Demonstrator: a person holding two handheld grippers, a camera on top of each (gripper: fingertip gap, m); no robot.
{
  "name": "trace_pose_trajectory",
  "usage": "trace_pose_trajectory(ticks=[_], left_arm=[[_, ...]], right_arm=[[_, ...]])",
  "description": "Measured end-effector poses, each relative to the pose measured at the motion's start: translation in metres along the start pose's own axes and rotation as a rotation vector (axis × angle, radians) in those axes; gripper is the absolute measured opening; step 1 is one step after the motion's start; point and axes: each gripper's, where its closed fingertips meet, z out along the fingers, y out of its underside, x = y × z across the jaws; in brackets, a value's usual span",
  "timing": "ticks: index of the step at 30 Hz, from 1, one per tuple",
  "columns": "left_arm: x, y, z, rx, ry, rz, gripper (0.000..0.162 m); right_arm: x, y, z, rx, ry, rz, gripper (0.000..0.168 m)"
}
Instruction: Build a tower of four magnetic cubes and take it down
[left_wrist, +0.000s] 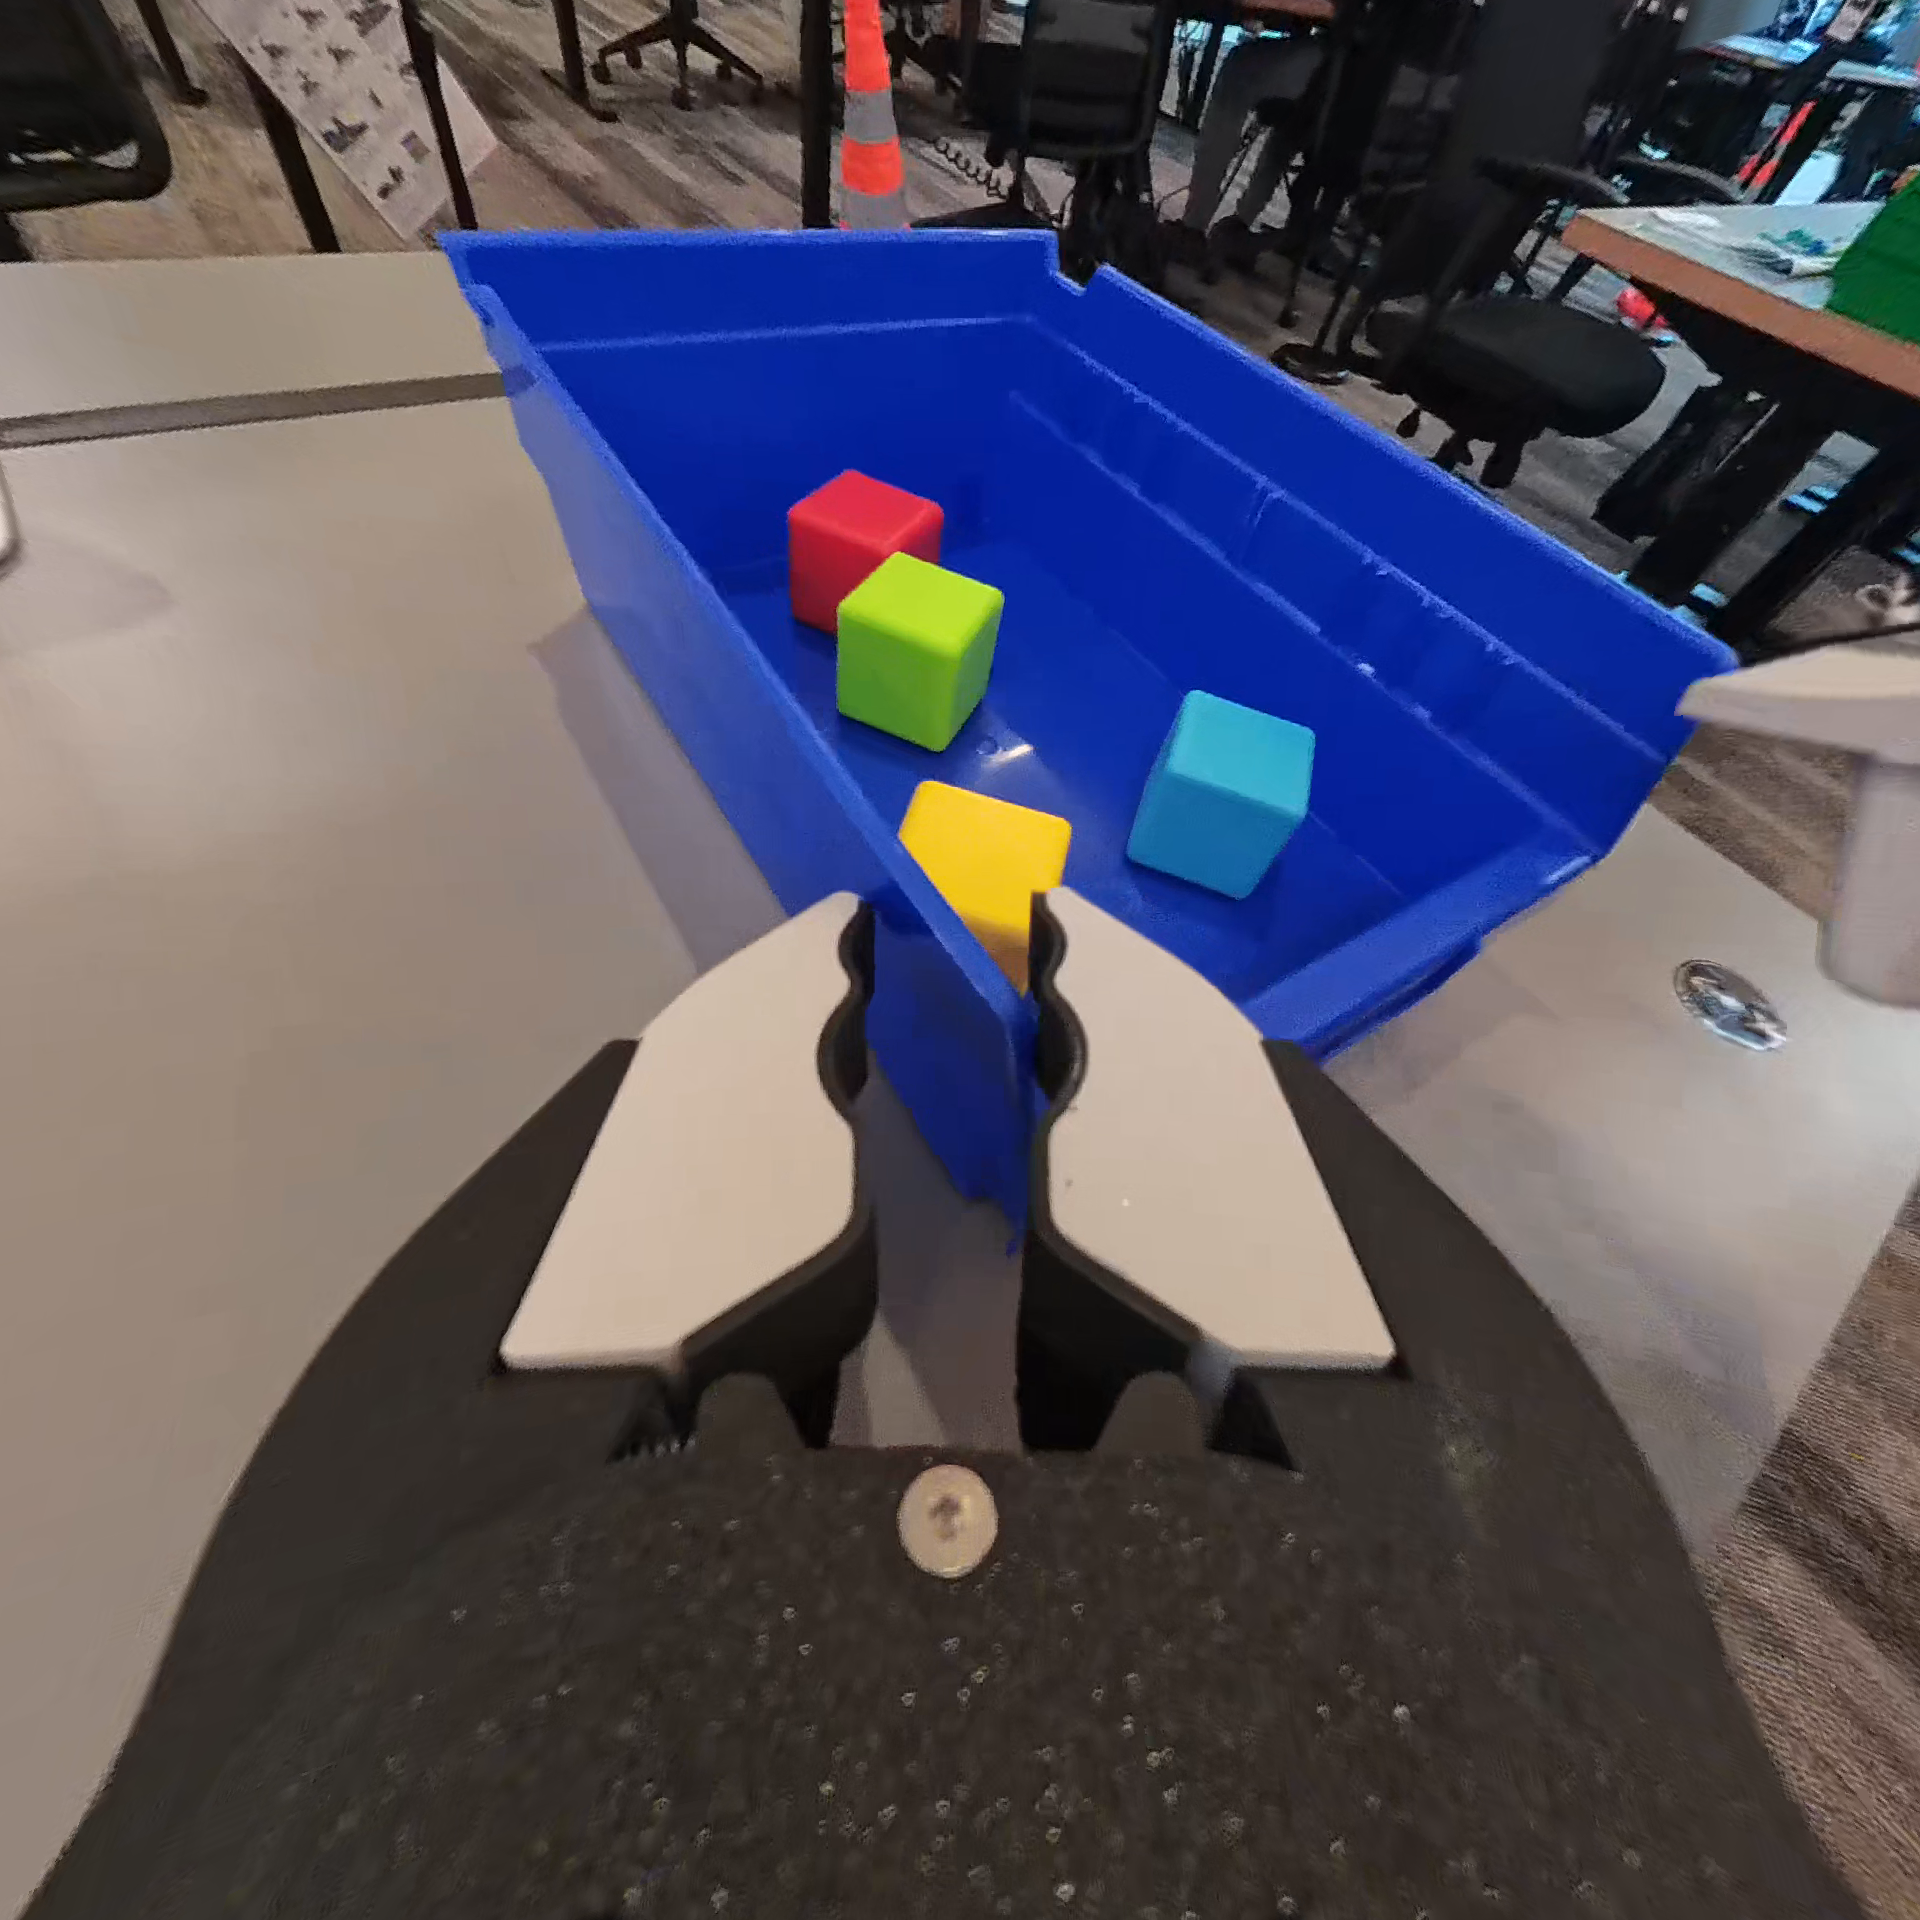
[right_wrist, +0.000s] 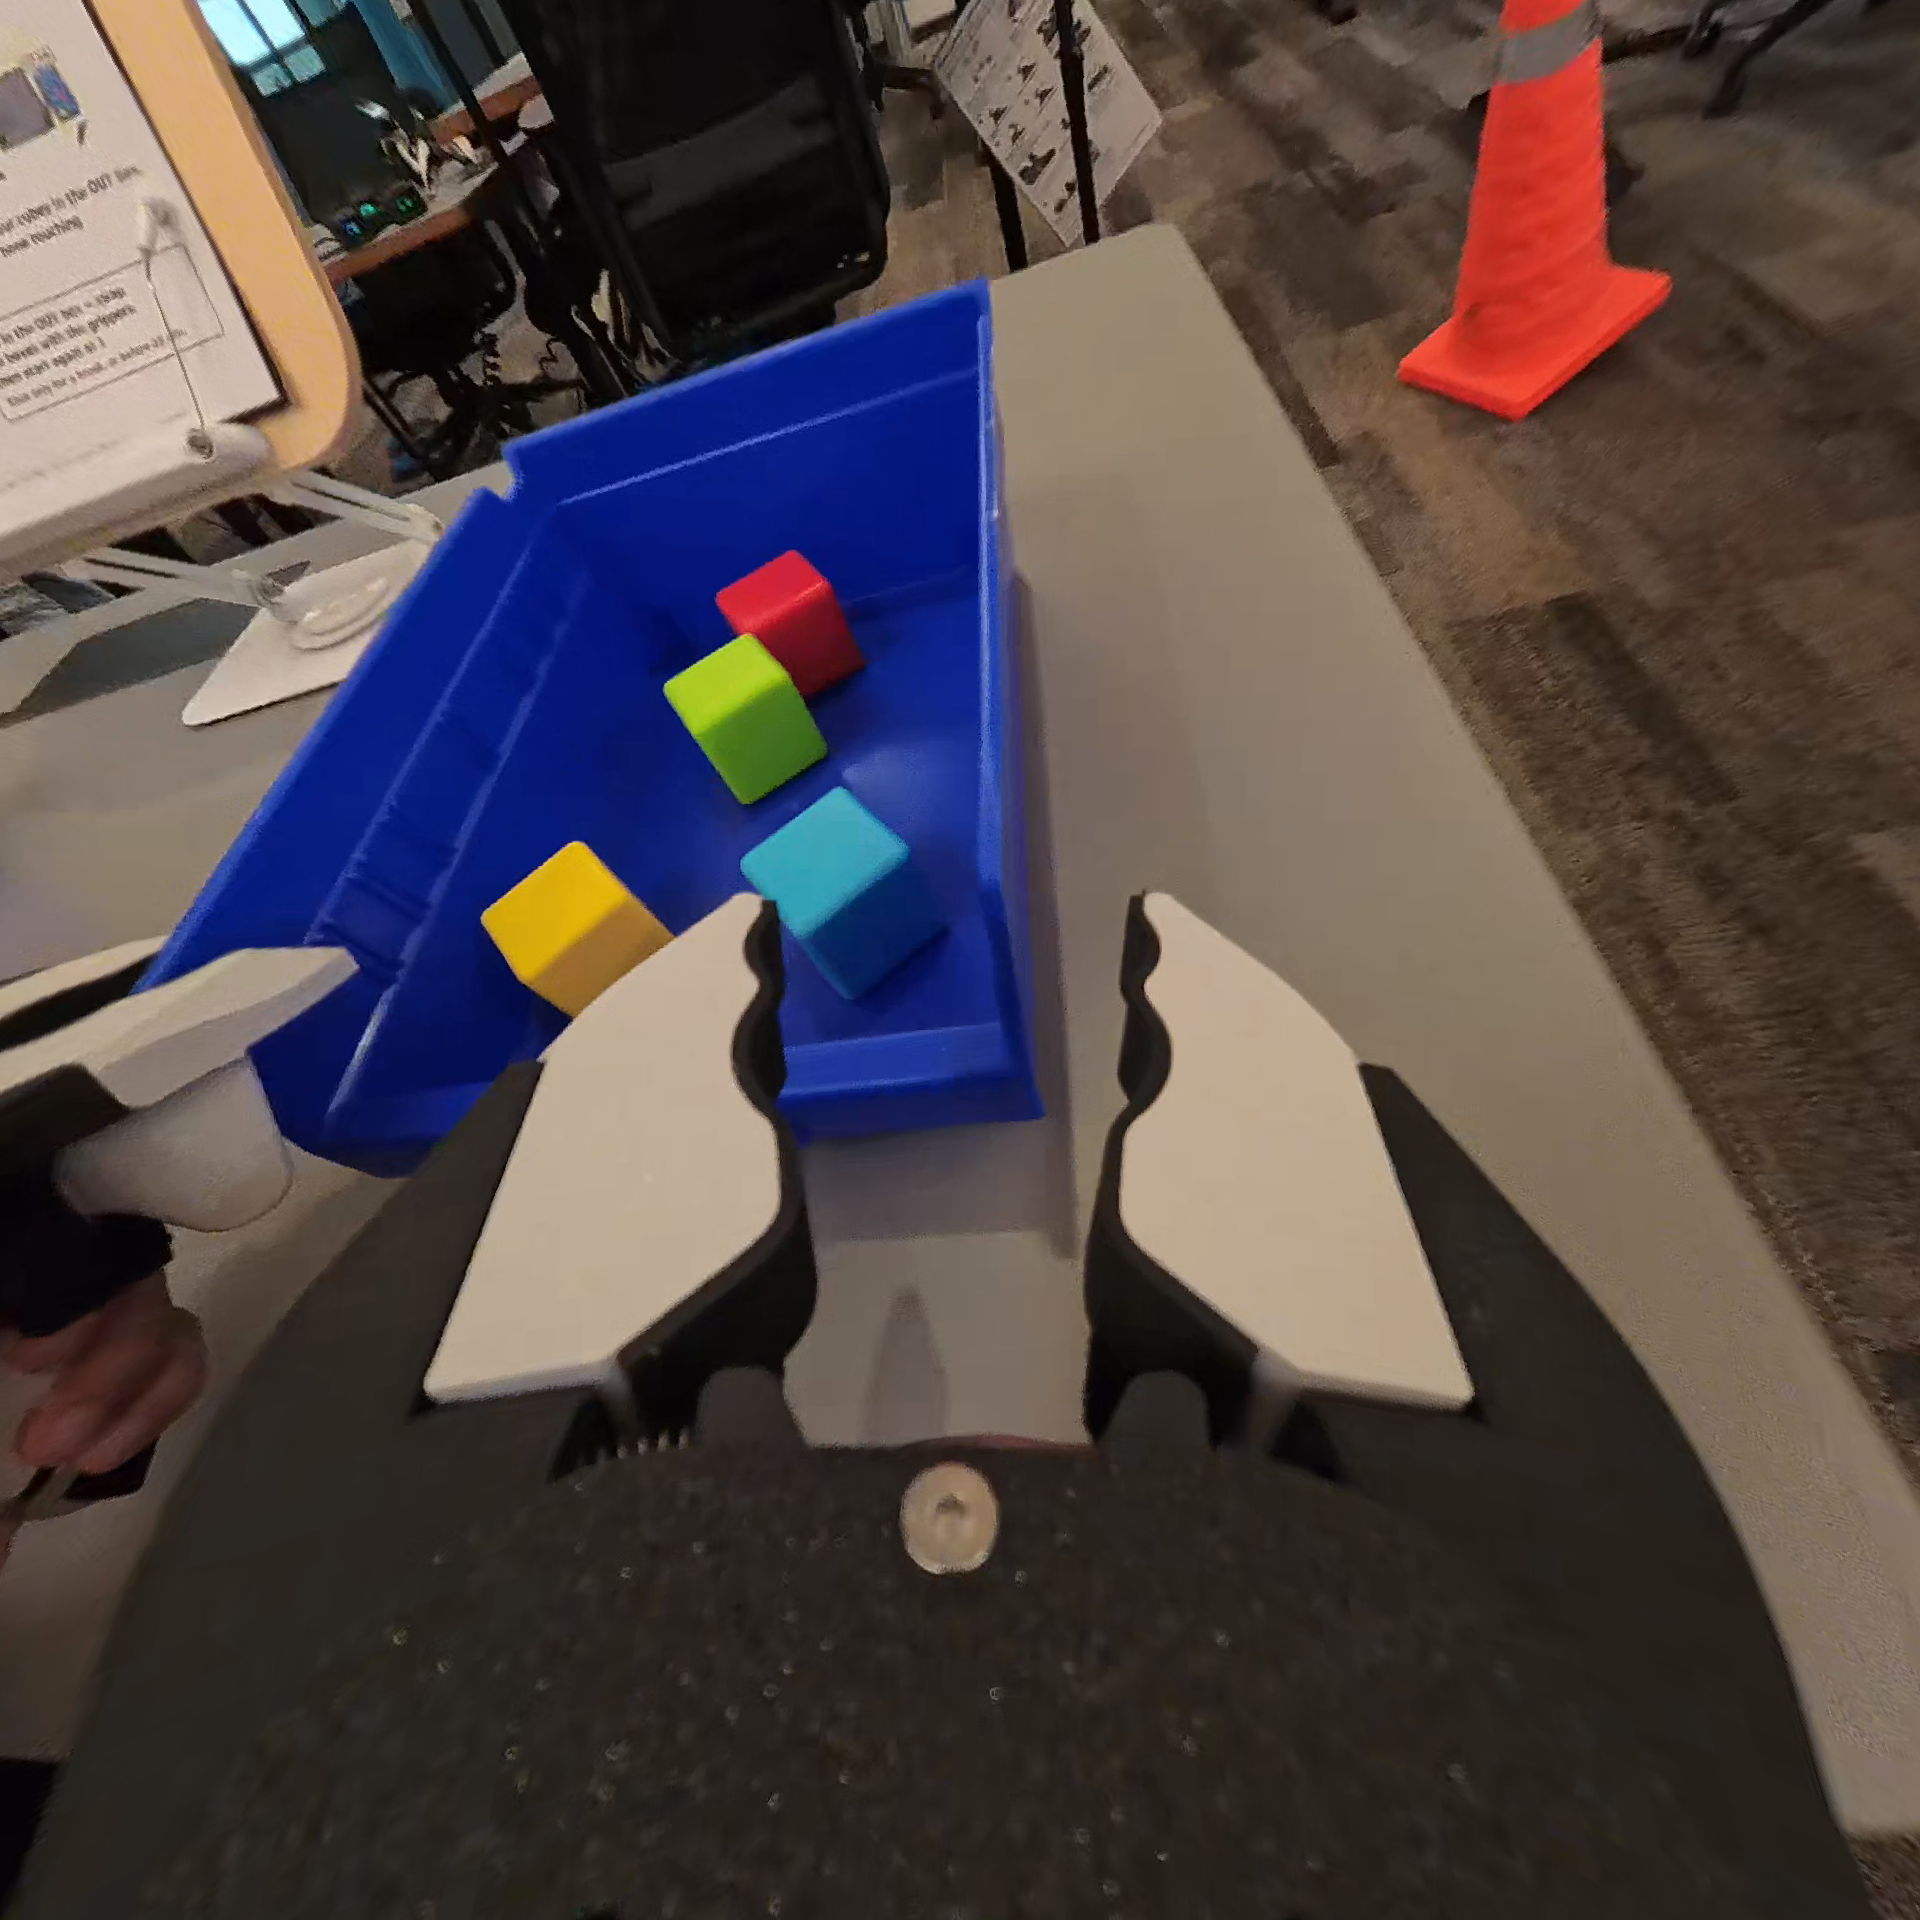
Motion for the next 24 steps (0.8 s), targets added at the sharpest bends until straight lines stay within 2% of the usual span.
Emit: trace_pose_trajectory(ticks=[2, 4, 6, 7, 12, 18, 24], left_arm=[[-0.009, -0.001, -0.003, 0.002, -0.059, 0.009, 0.021], [-0.017, 0.0, -0.007, -0.002, -0.109, 0.028, 0.016], [-0.028, 0.0, -0.012, -0.005, -0.159, 0.051, 0.009], [-0.035, -0.001, -0.015, 0.002, -0.183, 0.052, 0.006], [-0.067, -0.007, -0.045, 0.062, -0.269, 0.085, 0.001], [-0.118, -0.008, -0.106, 0.094, -0.342, 0.093, 0.001], [-0.182, -0.01, -0.179, 0.14, -0.466, 0.063, 0.001]], right_arm=[[-0.004, 0.014, 0.015, -0.017, 0.037, -0.018, 0.063], [-0.004, 0.018, 0.025, -0.002, 0.123, -0.066, 0.056], [-0.018, 0.015, 0.031, 0.016, 0.113, -0.087, 0.027], [-0.025, 0.02, 0.035, -0.029, 0.11, -0.073, 0.014], [-0.059, 0.031, 0.036, -0.023, 0.183, -0.034, 0.005], [-0.136, 0.04, 0.035, -0.015, 0.107, -0.046, 0.004], [-0.232, 0.041, 0.045, -0.008, -0.012, -0.122, 0.005]])
